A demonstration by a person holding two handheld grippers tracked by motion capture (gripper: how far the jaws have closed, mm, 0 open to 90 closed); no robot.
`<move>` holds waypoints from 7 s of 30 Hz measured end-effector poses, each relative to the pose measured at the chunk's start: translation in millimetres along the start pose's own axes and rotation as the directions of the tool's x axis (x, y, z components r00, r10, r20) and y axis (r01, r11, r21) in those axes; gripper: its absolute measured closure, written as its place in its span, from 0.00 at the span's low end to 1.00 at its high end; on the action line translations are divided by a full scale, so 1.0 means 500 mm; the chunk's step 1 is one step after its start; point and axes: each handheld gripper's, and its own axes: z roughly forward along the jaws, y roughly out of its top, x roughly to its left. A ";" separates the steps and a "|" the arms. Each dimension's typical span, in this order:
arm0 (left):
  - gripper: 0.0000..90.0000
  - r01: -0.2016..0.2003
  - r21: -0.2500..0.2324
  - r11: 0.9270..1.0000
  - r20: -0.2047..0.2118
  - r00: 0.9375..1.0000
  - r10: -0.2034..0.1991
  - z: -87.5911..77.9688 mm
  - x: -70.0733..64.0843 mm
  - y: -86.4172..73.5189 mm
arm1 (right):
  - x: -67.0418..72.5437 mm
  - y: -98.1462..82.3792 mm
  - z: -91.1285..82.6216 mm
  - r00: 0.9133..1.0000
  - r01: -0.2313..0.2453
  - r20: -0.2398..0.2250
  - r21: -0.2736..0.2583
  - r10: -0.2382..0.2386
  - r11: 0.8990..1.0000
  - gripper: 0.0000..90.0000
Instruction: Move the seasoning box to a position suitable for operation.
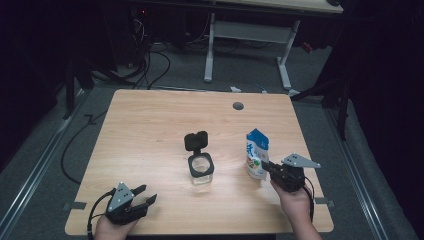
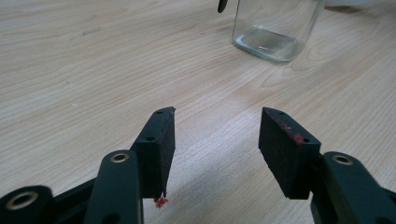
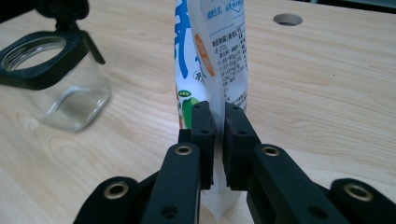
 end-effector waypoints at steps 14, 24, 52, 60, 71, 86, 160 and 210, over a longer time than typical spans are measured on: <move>0.51 -0.003 -0.011 1.000 0.015 1.000 0.003 -0.001 -0.006 0.001 | 0.025 0.044 -0.030 0.998 0.063 -0.040 0.151 -0.058 0.987 0.95; 0.51 -0.007 -0.008 1.000 0.027 1.000 0.008 -0.001 -0.007 0.002 | 0.036 0.074 -0.033 0.994 0.098 -0.062 0.253 -0.085 0.963 0.95; 0.51 -0.005 -0.018 1.000 0.051 0.999 0.006 -0.005 -0.012 0.003 | 0.041 0.128 -0.034 0.993 0.121 -0.072 0.470 -0.098 0.874 0.97; 0.51 -0.003 -0.016 1.000 0.049 0.999 0.004 -0.005 -0.014 0.002 | 0.041 0.136 -0.034 0.991 0.129 -0.083 0.509 -0.100 0.851 0.98; 0.51 -0.006 -0.017 1.000 0.051 0.999 0.007 -0.004 -0.014 0.001 | 0.043 0.147 -0.031 0.986 0.167 -0.103 0.561 -0.131 0.811 0.99; 0.47 -0.015 -0.026 1.000 0.097 0.995 0.018 0.008 -0.043 -0.008 | 0.051 0.161 -0.023 0.982 0.187 -0.122 0.608 -0.141 0.772 0.99; 0.19 -0.013 0.035 0.999 0.455 0.890 -0.005 0.244 -0.347 -0.126 | 0.162 0.220 -0.025 0.967 0.248 -0.212 0.632 -0.144 0.735 1.00; 0.30 -0.023 -0.012 1.000 0.410 0.912 0.026 0.229 -0.352 -0.100 | 0.226 0.268 -0.016 0.943 0.300 -0.298 0.570 -0.147 0.765 1.00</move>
